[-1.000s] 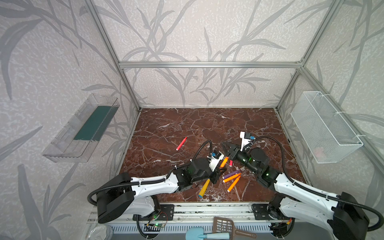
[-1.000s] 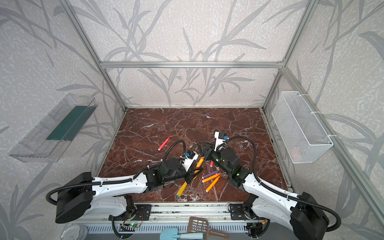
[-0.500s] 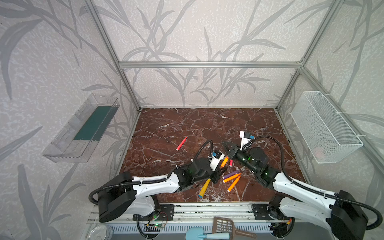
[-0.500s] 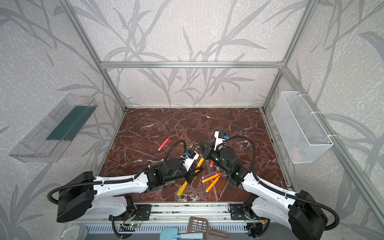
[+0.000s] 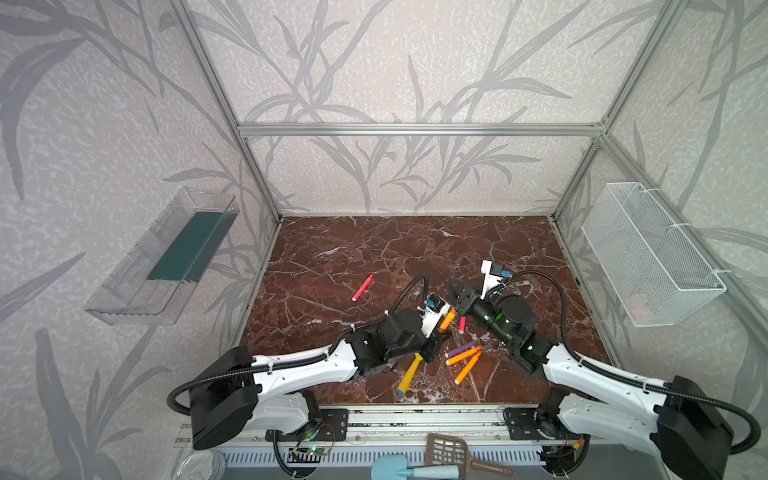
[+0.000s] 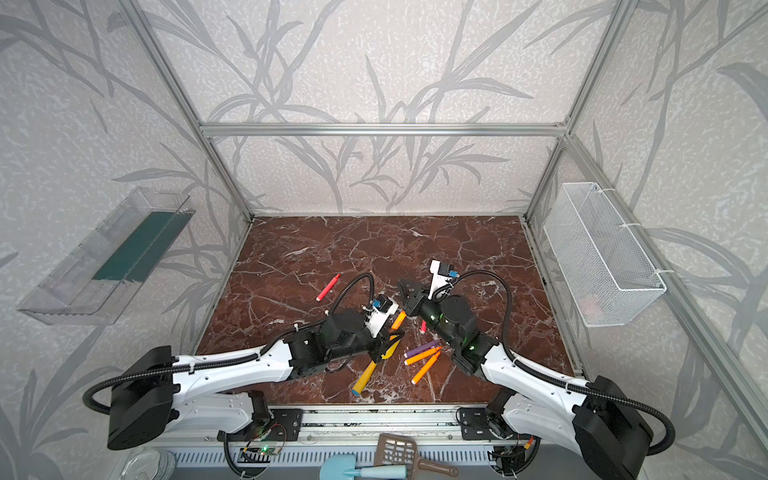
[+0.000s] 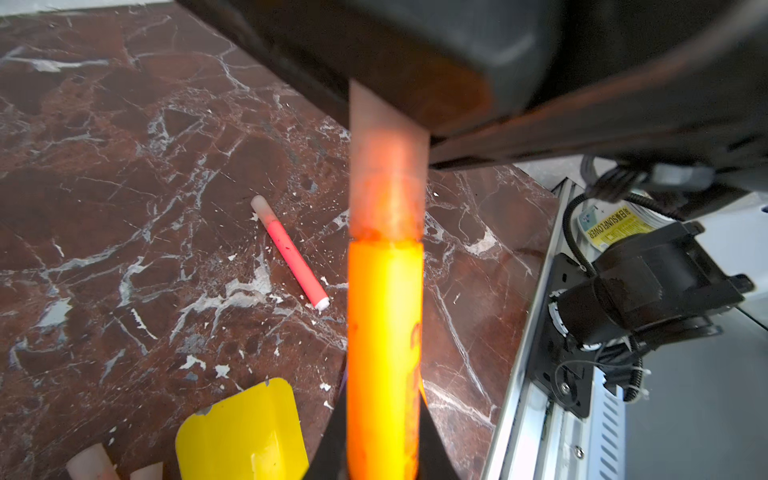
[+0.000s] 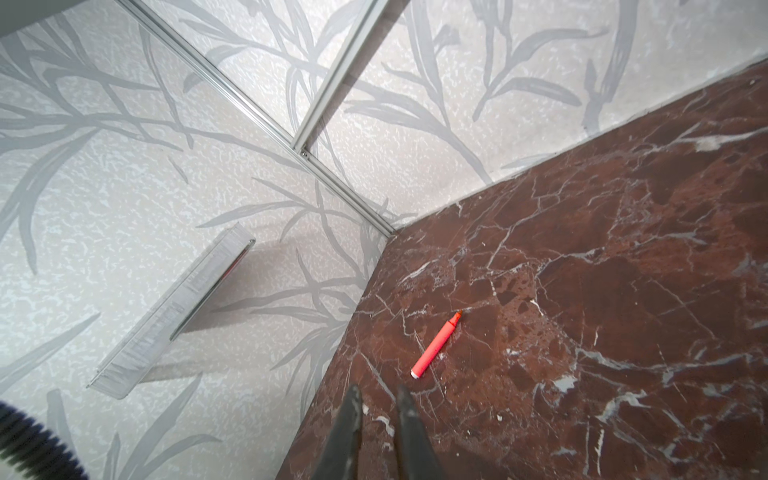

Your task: Insert the pens into the pen caps

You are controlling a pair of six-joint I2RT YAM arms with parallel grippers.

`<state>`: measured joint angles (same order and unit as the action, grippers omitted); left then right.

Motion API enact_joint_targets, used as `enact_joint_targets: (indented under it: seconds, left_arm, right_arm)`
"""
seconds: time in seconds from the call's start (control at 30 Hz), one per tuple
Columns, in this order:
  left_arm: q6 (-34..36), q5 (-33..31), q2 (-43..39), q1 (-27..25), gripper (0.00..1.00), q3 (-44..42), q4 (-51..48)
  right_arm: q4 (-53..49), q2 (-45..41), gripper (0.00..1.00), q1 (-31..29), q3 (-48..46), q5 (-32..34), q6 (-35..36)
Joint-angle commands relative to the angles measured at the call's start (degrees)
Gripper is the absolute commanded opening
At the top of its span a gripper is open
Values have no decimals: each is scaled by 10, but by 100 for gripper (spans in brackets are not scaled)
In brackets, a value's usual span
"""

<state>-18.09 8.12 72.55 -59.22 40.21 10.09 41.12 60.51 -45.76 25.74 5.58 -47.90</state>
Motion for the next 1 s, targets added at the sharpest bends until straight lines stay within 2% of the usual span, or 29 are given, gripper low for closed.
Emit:
enact_joint_targets:
  seconds: [0.0, 0.23, 0.3, 0.5, 0.57, 0.77, 0.97]
  left_arm:
    - [-22, -34, -20, 68, 0, 71, 50]
    - [-36, 33, -30, 127, 0, 98, 53]
    - [-18, 8, -37, 126, 0, 103, 40]
    - [53, -149, -37, 105, 0, 96, 32]
    - [64, -161, -31, 100, 0, 90, 44]
    - [44, -100, -43, 100, 0, 70, 57]
    - [10, 21, -54, 96, 0, 41, 60]
  right_arm:
    - [5, 18, 0, -58, -27, -52, 29]
    - [88, 58, 0, -82, -48, -68, 37]
    - [72, 66, 0, -82, -41, -67, 19]
    - [-58, 93, 0, -96, 19, -73, -51]
    - [-52, 104, 0, -98, 21, -76, -61]
    - [-55, 99, 0, -98, 13, -42, -48]
    - [-103, 46, 0, -98, 13, -3, -3]
